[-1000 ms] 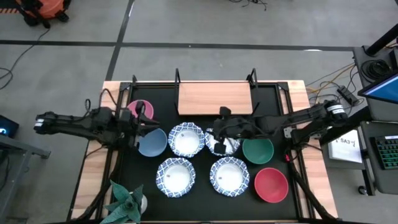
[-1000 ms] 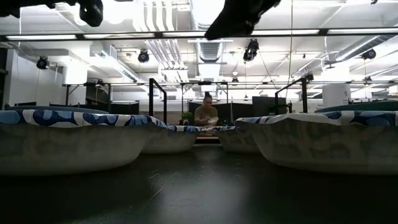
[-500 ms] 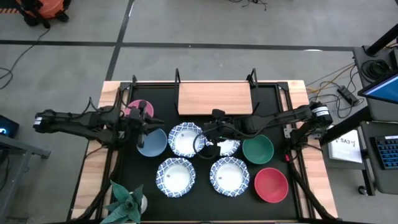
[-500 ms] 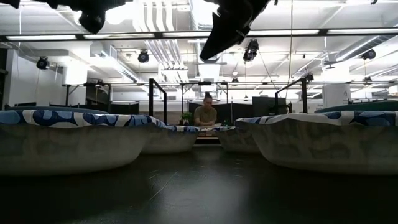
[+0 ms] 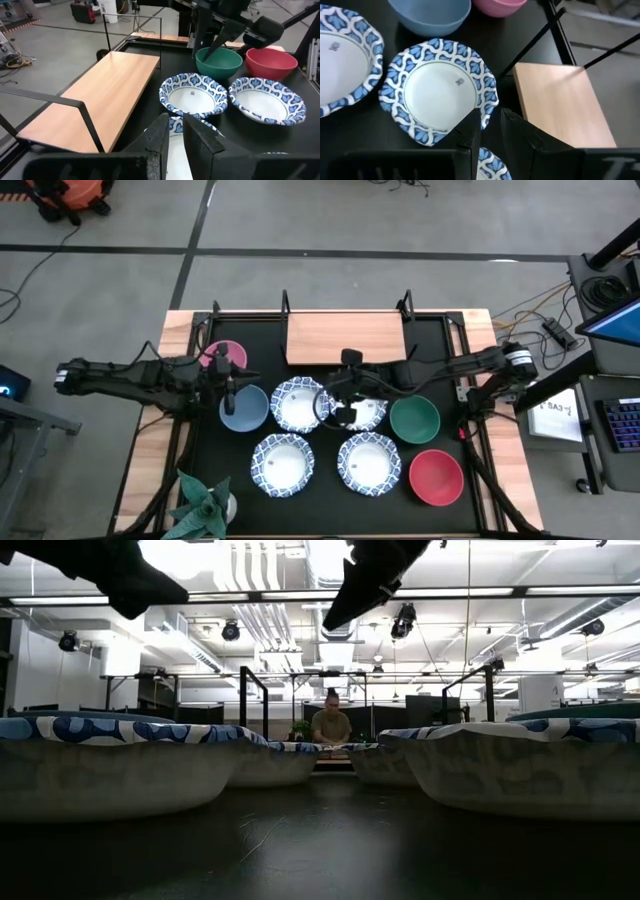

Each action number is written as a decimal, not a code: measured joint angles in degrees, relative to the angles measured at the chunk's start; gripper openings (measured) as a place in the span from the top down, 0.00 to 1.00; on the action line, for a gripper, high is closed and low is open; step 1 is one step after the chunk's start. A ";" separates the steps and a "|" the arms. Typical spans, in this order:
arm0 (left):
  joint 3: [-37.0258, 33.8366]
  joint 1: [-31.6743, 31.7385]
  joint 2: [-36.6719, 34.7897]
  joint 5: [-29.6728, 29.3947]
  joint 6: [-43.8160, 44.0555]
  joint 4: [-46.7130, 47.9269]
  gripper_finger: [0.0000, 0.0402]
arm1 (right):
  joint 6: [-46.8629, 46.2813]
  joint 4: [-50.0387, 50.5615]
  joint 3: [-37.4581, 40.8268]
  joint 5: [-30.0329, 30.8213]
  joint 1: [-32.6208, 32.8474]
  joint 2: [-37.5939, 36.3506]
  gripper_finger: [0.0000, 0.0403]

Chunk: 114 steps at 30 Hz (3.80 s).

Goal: Place and stack bowls onto a shelf
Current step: Put the white and blue bowl on the shelf

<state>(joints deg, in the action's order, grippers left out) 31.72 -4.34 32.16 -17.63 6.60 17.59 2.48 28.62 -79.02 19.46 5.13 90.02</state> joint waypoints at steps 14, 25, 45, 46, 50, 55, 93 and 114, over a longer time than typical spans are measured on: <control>0.01 0.00 0.34 -0.02 -0.10 -0.84 0.91 | -2.58 -1.27 0.00 -0.41 0.09 1.86 0.83; 0.08 0.00 0.68 -0.02 -2.06 -2.60 0.91 | -7.91 -2.09 0.02 -0.43 0.20 4.81 0.69; 0.05 0.00 1.08 -0.02 -2.06 -2.56 0.91 | -14.62 -5.36 0.07 -1.69 -4.04 13.70 0.50; 0.05 0.00 1.08 -0.02 -2.06 -2.56 0.91 | -14.68 -5.38 0.07 -1.48 -4.42 14.46 0.50; 0.05 0.00 1.13 -0.02 -2.06 -2.56 0.91 | -15.65 -5.57 -0.20 -1.39 -5.92 17.16 0.52; 0.05 0.00 1.15 -0.02 -2.57 -2.56 0.91 | -16.02 -7.07 -0.20 -1.50 -7.54 19.70 0.55; 0.05 0.02 1.23 -0.02 -3.33 -3.71 0.91 | -19.86 -4.40 -0.31 -12.11 -14.25 7.42 0.97; 0.08 0.02 1.14 -0.02 -4.01 -5.02 0.91 | -21.29 -6.55 0.17 -10.97 -34.42 9.62 0.97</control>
<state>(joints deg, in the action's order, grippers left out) 31.79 -4.32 33.30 -17.65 2.59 12.57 -18.81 22.07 -78.85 8.49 -29.30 99.64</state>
